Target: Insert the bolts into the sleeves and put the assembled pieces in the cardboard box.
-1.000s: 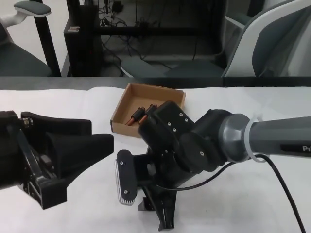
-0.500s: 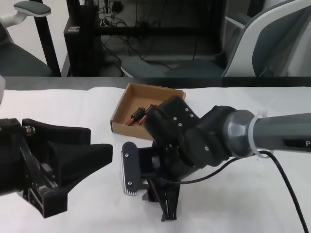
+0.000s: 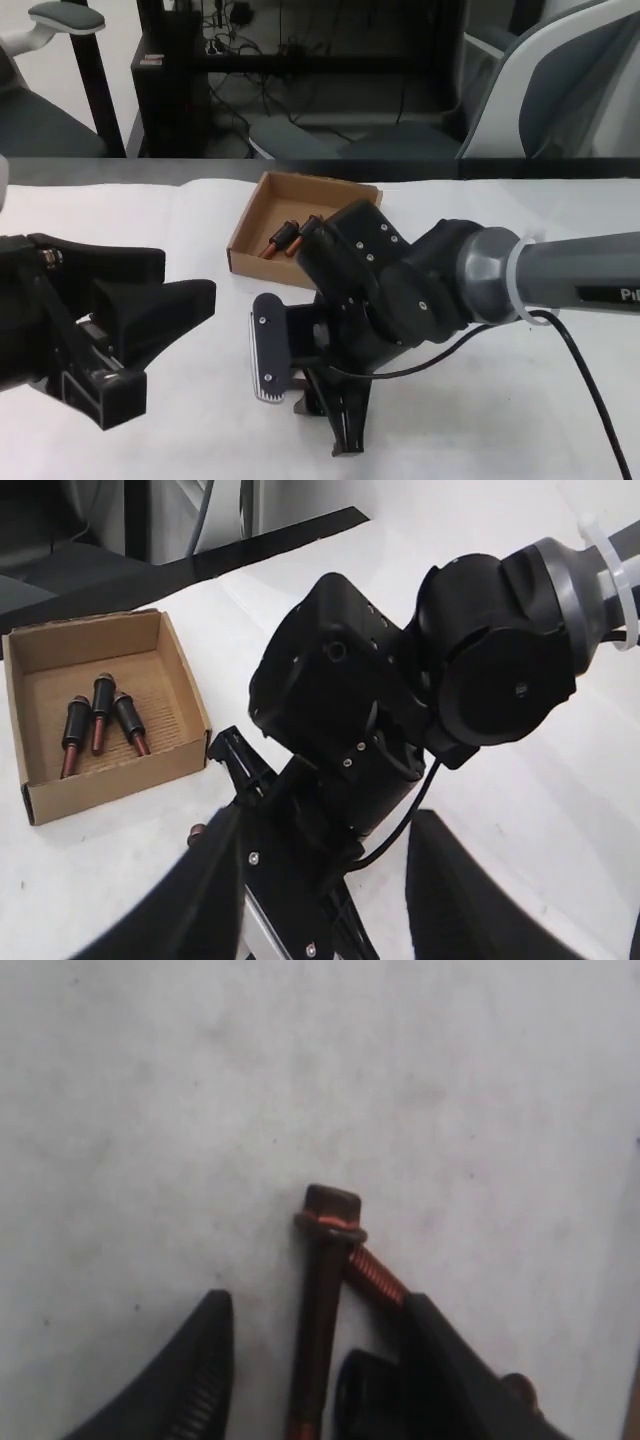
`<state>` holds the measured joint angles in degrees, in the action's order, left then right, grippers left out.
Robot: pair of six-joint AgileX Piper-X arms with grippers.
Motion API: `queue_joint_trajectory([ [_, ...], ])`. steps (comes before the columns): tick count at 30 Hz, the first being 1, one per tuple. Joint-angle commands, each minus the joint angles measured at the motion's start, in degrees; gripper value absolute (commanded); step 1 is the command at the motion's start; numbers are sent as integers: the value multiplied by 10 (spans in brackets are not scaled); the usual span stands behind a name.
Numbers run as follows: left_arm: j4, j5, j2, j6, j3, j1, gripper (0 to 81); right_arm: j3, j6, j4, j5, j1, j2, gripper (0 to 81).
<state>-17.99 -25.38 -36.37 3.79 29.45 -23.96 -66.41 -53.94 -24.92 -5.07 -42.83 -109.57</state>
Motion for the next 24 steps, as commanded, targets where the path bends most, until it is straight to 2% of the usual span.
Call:
queue_joint_trajectory([
  [1,2,13,6,-4,1,0,503,-2,-5,3,-4,3,-12,512],
  [3,2,23,6,-4,1,0,503,-2,-5,1,-4,3,-16,507],
  [4,2,31,6,-4,1,0,503,-2,-5,0,-4,3,-17,479],
  [7,2,35,6,-4,1,0,503,-2,-5,-2,-4,3,-18,332],
  [9,2,35,6,-4,1,0,503,-2,-5,-2,-4,3,-18,206],
  [11,2,35,6,-4,1,0,503,-2,-5,-2,-4,3,-18,140],
  [24,2,35,6,-14,1,0,503,-2,-5,-2,-4,3,-18,127],
])
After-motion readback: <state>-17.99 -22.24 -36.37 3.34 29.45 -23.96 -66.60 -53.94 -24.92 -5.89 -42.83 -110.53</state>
